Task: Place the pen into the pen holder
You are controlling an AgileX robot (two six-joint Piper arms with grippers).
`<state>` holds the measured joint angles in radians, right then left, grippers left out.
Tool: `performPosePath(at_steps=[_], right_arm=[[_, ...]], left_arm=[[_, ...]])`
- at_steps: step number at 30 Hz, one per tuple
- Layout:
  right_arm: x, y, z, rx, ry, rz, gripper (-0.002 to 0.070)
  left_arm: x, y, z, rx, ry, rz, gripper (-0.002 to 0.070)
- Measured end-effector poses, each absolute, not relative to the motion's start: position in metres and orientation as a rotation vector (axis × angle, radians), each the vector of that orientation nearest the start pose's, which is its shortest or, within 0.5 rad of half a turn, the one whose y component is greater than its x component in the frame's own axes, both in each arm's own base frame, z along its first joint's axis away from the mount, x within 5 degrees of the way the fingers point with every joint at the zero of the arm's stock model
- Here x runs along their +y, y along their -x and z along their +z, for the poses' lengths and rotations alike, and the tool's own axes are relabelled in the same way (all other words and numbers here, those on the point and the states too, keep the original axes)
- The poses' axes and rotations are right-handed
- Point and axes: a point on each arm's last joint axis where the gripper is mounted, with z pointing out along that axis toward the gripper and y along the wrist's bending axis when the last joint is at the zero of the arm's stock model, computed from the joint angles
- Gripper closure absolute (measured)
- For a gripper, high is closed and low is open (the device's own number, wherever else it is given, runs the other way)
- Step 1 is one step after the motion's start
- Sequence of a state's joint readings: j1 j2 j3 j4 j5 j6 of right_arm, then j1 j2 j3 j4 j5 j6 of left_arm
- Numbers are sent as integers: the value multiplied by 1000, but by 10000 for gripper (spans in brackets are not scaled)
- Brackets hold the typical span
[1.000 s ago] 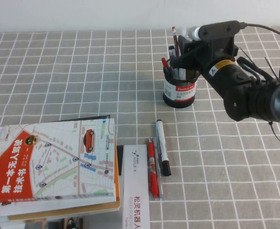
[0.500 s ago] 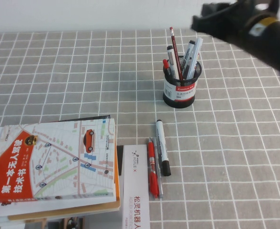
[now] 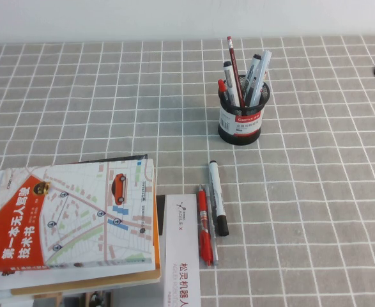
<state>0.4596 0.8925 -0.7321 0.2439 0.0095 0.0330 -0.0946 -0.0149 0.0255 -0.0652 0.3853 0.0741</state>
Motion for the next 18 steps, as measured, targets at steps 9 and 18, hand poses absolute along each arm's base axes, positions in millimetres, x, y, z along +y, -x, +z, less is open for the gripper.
performPosePath(at_steps=[9,18], right_arm=[[71,-118,342,2017,300,571,688],[52,-98,321,2263,474,306,688]], left_arm=[[-7,-52,171,1876,-119,-79,678],[-7,-52,171,1876,-119,-79,678]])
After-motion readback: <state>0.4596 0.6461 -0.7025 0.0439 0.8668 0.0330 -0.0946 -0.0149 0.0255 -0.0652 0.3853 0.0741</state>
